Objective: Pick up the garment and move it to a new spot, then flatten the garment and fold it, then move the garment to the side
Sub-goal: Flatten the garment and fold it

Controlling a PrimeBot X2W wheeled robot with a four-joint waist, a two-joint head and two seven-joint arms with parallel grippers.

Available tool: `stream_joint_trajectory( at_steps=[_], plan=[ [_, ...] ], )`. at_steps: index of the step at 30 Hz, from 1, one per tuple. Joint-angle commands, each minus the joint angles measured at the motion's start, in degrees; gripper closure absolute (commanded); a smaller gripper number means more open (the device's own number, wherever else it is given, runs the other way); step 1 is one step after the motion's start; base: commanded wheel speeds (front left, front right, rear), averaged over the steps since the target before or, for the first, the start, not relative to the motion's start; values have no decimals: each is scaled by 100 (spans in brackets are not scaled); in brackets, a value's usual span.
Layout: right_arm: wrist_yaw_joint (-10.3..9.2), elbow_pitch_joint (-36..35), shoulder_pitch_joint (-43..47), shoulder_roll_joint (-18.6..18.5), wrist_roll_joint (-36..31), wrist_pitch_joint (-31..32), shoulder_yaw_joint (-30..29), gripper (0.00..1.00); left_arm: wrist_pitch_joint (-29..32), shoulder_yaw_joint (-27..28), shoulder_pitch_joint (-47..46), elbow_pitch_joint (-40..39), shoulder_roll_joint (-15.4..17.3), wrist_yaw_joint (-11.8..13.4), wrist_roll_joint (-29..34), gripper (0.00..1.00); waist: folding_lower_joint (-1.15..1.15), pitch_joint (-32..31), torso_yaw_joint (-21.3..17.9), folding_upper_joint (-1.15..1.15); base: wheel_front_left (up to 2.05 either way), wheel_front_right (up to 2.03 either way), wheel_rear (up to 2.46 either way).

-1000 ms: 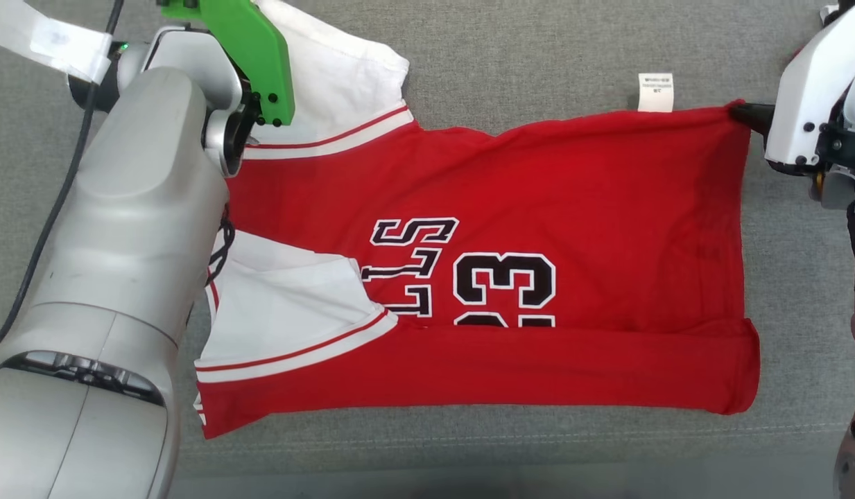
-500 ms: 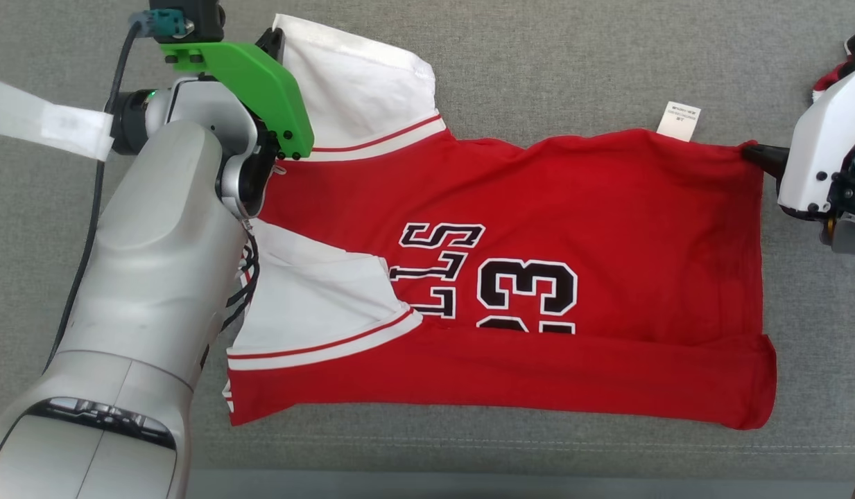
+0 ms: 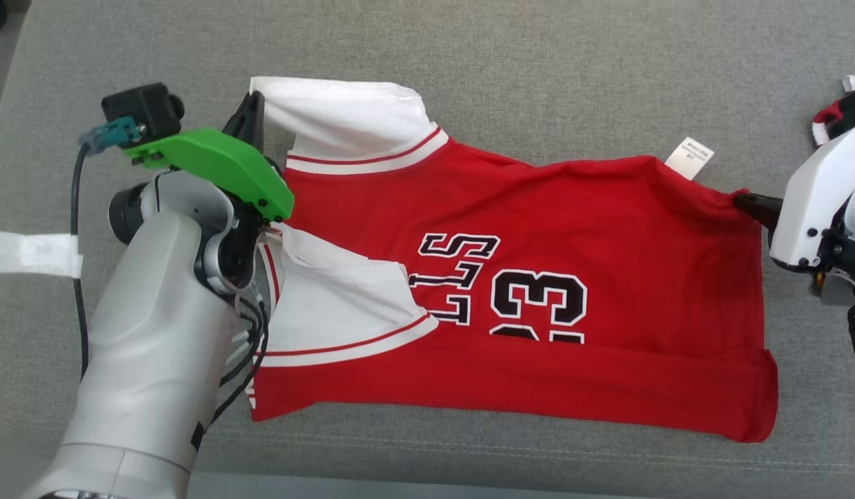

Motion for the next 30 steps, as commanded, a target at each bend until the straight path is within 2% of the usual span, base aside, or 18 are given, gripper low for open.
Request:
stream_joint_trajectory(
  at_steps=[1,6,13,24,30],
  plan=[
    [1,2,159,54,55,-48,30,100,-55,107,280,-152,111,61,-118,100,0,-100,28,0,0,0,0],
    [1,38,351,34,2,-72,43,100,-93,290,843,-626,161,153,-350,100,0,-244,39,0,0,0,0],
    [1,18,479,15,52,-215,63,100,-17,235,1327,-1087,185,231,-390,100,0,-408,48,0,0,0,0],
    [1,144,302,-50,-268,-1110,55,100,-110,257,1535,-1475,256,374,-358,100,0,-669,-72,0,0,0,0],
    [1,152,609,-175,8,-940,250,100,-158,314,1741,-1578,333,446,-417,100,0,-775,-120,0,0,0,0]
  ],
)
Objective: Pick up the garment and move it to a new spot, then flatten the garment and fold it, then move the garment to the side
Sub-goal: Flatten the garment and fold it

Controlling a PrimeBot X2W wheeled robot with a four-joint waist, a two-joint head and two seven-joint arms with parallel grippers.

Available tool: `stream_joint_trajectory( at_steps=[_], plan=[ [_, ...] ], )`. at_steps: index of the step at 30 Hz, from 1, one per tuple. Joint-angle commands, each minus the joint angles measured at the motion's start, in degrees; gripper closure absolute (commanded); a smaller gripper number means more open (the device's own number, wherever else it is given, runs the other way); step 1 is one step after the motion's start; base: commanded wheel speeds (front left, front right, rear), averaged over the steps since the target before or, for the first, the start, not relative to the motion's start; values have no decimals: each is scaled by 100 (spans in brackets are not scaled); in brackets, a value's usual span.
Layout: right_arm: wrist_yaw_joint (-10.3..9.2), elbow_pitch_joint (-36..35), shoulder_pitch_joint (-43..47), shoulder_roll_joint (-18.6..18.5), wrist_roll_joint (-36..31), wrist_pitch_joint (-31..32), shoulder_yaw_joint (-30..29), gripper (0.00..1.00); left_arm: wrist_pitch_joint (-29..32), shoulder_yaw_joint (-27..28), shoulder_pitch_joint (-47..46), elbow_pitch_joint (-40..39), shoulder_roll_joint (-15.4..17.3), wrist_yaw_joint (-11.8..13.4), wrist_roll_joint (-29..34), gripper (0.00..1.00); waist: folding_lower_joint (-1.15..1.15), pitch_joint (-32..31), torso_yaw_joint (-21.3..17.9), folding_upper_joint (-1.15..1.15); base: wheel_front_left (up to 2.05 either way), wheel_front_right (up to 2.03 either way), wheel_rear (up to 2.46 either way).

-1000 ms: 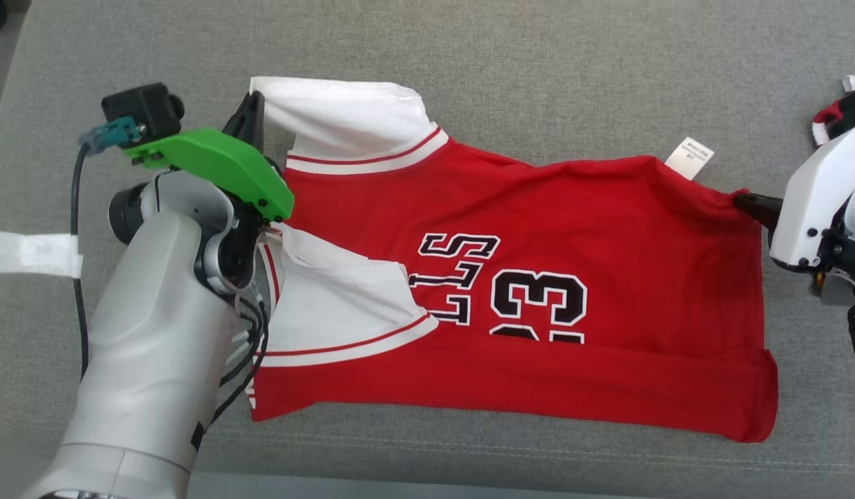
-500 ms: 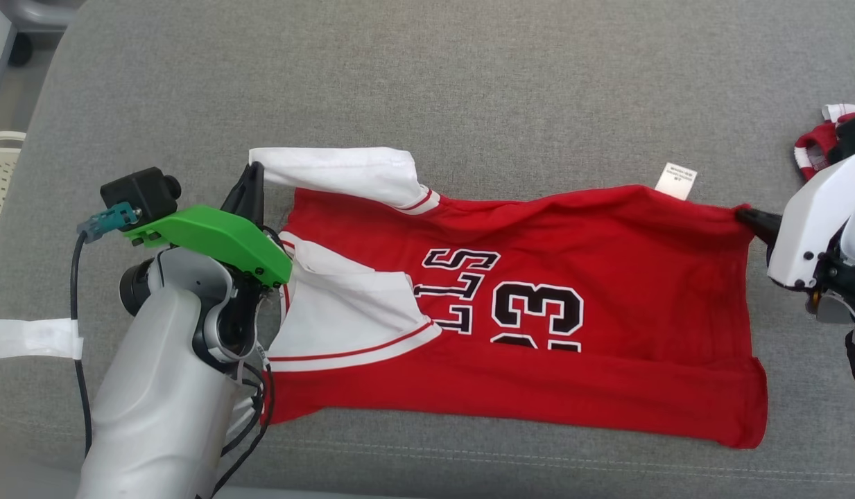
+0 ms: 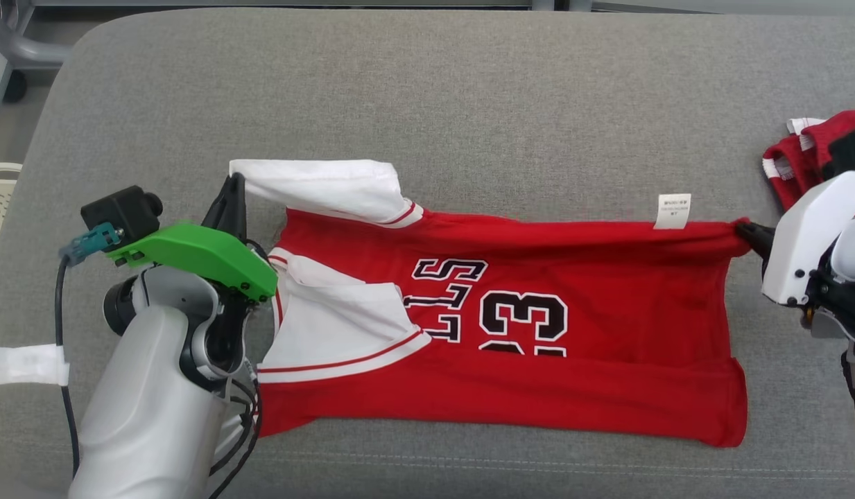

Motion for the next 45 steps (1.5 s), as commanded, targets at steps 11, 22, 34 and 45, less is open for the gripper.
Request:
stream_joint_trajectory(
  at_steps=[11,22,34,45],
  plan=[
    [0,-424,724,-384,417,363,338,100,-167,156,851,-293,109,106,-200,100,0,-197,-61,0,0,0,0],
    [0,-733,1083,-678,293,775,555,100,-235,154,1493,-614,9,228,-341,100,0,-294,-55,0,0,0,0],
    [0,-503,994,-1293,-64,544,1253,100,-322,138,2089,-1227,-17,402,-386,100,0,-295,71,0,0,0,0],
    [0,-246,792,-1567,-180,473,1788,100,-257,32,2502,-1351,-117,486,-469,100,0,-290,192,0,0,0,0]
  ],
)
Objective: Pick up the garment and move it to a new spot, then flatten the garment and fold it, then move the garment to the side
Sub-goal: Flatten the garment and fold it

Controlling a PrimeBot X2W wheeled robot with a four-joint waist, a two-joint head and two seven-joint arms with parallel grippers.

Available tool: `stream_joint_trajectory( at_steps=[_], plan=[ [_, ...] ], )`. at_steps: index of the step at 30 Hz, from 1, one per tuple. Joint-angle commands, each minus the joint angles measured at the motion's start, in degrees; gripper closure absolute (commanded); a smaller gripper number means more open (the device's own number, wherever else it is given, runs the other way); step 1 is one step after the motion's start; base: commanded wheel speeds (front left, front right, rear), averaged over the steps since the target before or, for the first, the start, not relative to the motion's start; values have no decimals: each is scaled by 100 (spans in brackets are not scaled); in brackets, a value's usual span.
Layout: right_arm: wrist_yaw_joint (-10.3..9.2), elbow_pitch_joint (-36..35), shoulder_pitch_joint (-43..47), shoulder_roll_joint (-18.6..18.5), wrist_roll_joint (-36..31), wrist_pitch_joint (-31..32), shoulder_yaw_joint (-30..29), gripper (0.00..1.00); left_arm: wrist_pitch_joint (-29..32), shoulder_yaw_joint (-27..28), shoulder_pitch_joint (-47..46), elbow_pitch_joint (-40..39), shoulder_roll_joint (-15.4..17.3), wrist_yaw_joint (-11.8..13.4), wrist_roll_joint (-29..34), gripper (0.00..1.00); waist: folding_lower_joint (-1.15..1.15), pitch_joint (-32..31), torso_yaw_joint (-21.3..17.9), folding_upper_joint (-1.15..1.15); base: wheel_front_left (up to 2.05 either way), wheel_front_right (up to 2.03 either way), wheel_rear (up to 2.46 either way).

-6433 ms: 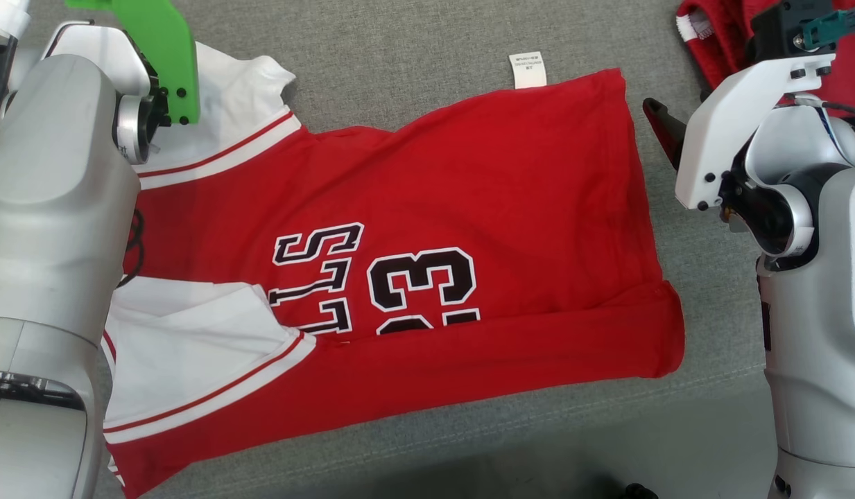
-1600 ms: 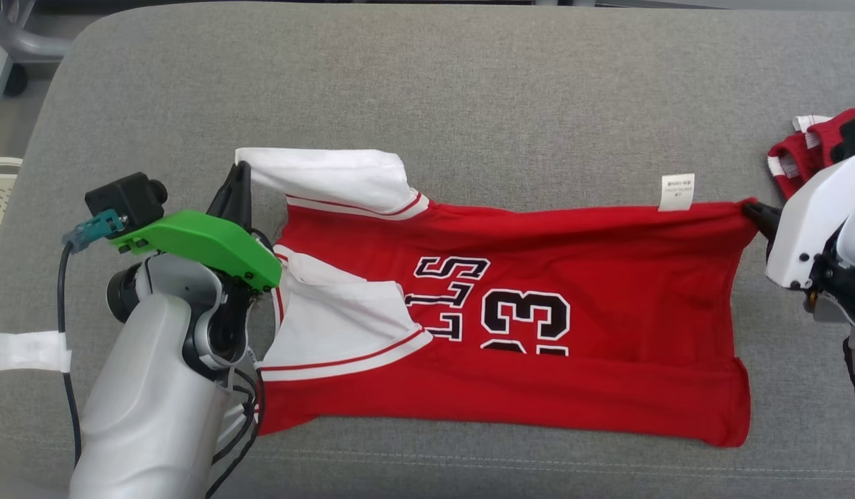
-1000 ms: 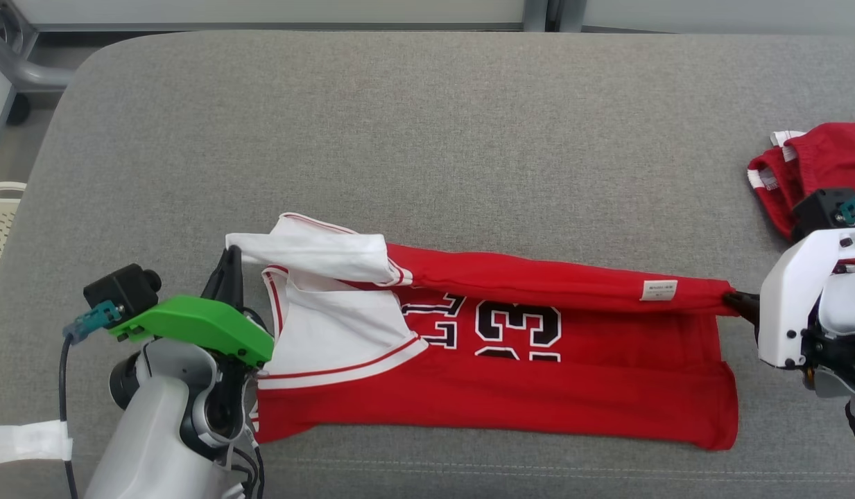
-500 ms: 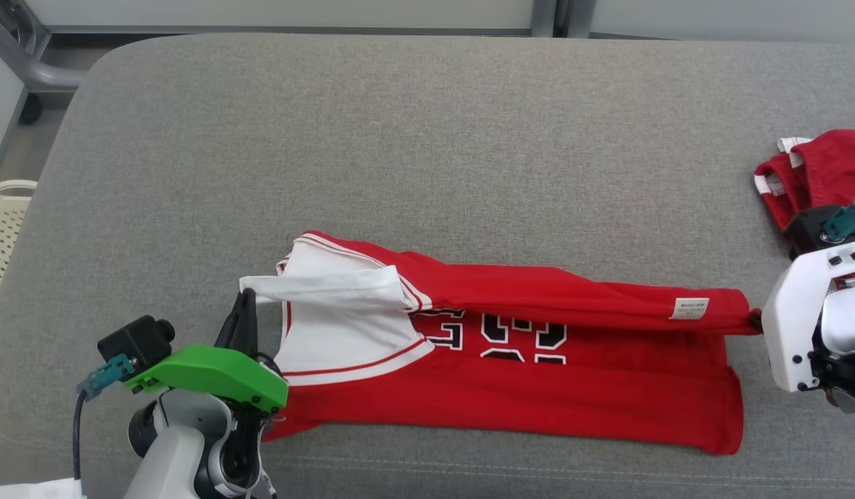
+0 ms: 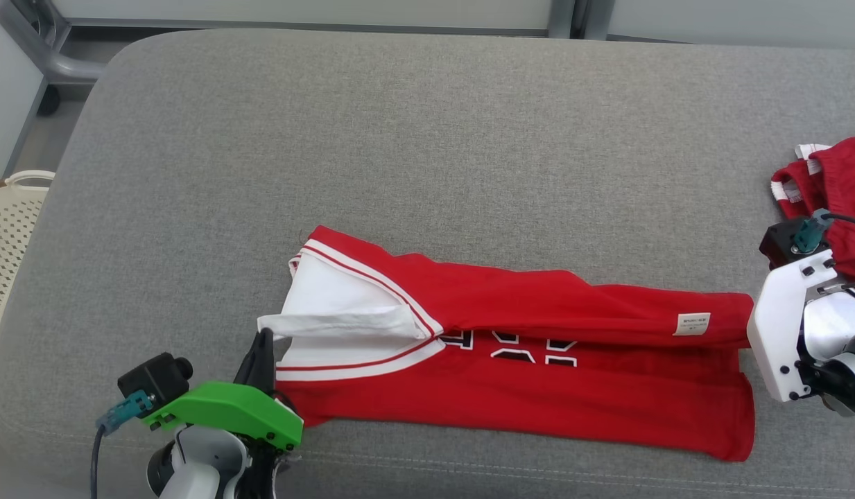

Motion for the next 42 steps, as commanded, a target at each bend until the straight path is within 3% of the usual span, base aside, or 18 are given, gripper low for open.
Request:
stream_joint_trajectory(
  at_steps=[1,14,15,16,17,19,20,21,22,23,33,42],
  plan=[
    [0,24,-62,-51,-33,-9,17,100,-17,-10,86,0,4,27,9,100,0,0,12,0,0,0,0],
    [0,168,-37,-33,76,-13,201,100,50,-98,361,154,-98,63,-120,100,0,-16,56,0,0,0,0],
    [0,179,-20,-11,83,-13,182,90,91,-141,357,174,-74,46,-104,100,0,-17,56,0,0,0,0],
    [0,189,1,6,106,-7,180,67,157,-186,365,193,-68,14,-109,100,0,-18,57,0,0,0,0],
    [0,194,17,13,119,8,176,64,204,-206,381,207,-78,-4,-152,100,0,-19,57,0,0,0,0],
    [0,189,27,36,119,-1,165,48,273,-234,386,232,-68,-19,-171,100,0,-16,53,0,0,0,0],
    [0,190,27,55,107,-22,152,10,303,-246,391,243,-72,-31,-191,100,0,-16,50,0,0,0,0],
    [0,199,29,85,90,-52,114,0,337,-258,394,265,-61,-28,-198,73,0,-19,45,0,0,0,0],
    [0,199,34,114,76,-72,88,0,379,-273,394,294,-45,-10,-188,6,0,-22,42,0,0,0,0],
    [0,201,42,136,62,-89,82,0,429,-286,398,317,-48,6,-210,0,0,-27,40,0,0,0,0],
    [0,145,115,179,27,-193,-20,0,486,-236,489,421,139,245,-126,0,0,-127,43,0,0,0,0],
    [0,-153,413,396,11,-726,-431,0,456,-88,787,160,490,561,12,0,0,-390,83,0,0,0,0]
  ],
)
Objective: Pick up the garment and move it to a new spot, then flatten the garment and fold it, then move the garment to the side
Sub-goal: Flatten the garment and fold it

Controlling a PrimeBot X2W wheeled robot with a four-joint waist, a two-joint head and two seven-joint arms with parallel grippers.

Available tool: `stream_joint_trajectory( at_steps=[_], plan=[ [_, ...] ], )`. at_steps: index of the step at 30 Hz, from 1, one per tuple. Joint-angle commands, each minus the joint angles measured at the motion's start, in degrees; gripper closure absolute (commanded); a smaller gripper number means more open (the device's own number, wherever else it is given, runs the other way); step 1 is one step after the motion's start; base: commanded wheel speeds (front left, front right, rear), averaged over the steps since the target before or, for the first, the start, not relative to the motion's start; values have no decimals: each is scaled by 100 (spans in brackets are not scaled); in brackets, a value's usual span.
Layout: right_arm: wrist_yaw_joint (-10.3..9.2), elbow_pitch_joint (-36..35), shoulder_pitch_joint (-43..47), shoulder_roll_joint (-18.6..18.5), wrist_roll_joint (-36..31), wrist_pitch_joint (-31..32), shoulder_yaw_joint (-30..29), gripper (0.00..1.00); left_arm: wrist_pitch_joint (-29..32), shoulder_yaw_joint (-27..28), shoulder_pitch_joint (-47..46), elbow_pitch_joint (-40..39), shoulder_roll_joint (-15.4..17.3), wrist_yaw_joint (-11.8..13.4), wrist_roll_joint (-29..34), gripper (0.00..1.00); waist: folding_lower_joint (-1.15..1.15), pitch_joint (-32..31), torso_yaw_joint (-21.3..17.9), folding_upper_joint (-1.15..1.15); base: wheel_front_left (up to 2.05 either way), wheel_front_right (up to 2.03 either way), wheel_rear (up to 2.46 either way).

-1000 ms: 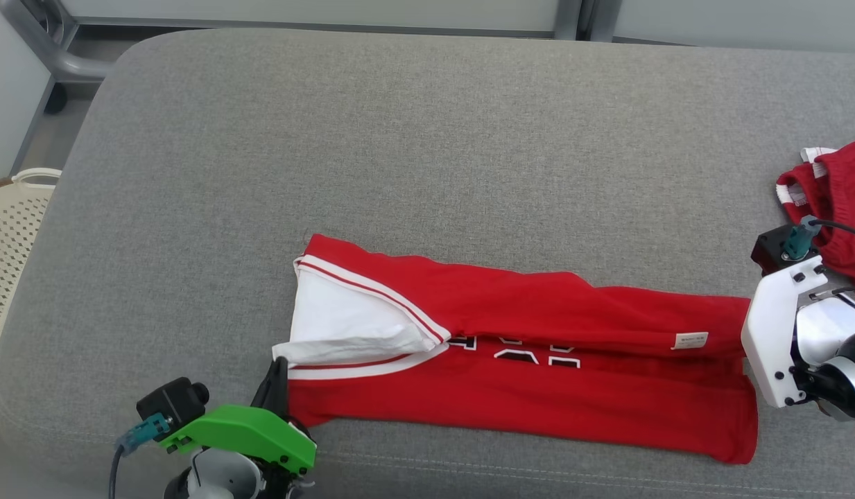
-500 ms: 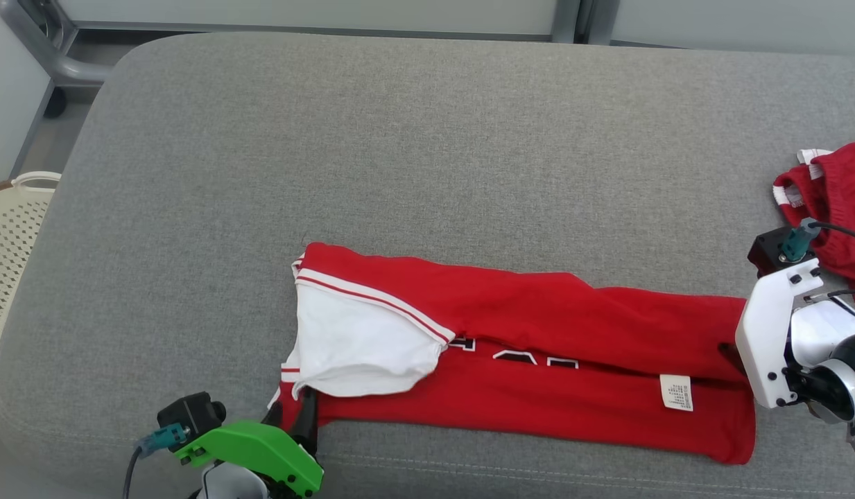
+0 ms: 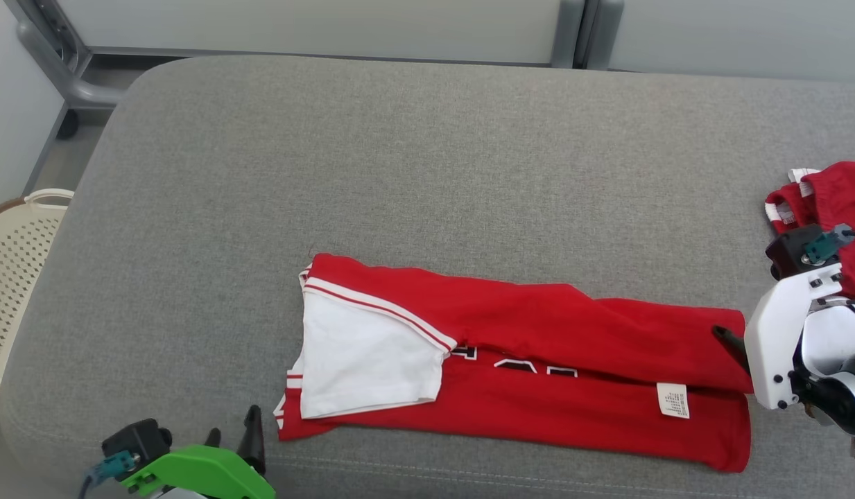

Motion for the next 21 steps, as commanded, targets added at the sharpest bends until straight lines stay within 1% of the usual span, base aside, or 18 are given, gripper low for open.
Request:
stream_joint_trajectory(
  at_steps=[1,5,7,11,14,16,21],
  plan=[
    [0,-56,106,37,-45,-171,-81,0,-91,93,119,-82,113,33,61,0,0,-121,10,0,0,0,0],
    [0,-120,272,399,-177,-803,-374,0,-429,232,120,-420,193,-85,117,0,0,-318,12,0,0,0,0],
    [0,-107,320,658,-225,-1177,-531,0,-666,345,42,-548,207,-217,99,0,0,-405,-5,0,0,0,0],
    [0,41,395,1156,-349,-1984,-793,0,-1136,502,-118,-703,82,-528,18,0,0,-589,-60,0,0,0,0],
    [0,176,422,1495,-485,-2600,-865,0,-1452,586,-228,-782,-77,-645,32,0,0,-723,-98,0,0,0,0],
    [0,260,422,1615,-581,-2992,-871,0,-1598,684,-324,-816,-147,-747,18,0,0,-785,-120,0,0,0,0],
    [0,490,417,2103,-932,-4053,-1161,0,-1760,715,-449,-861,-402,-1073,121,0,0,-897,-169,0,0,0,0]
  ],
)
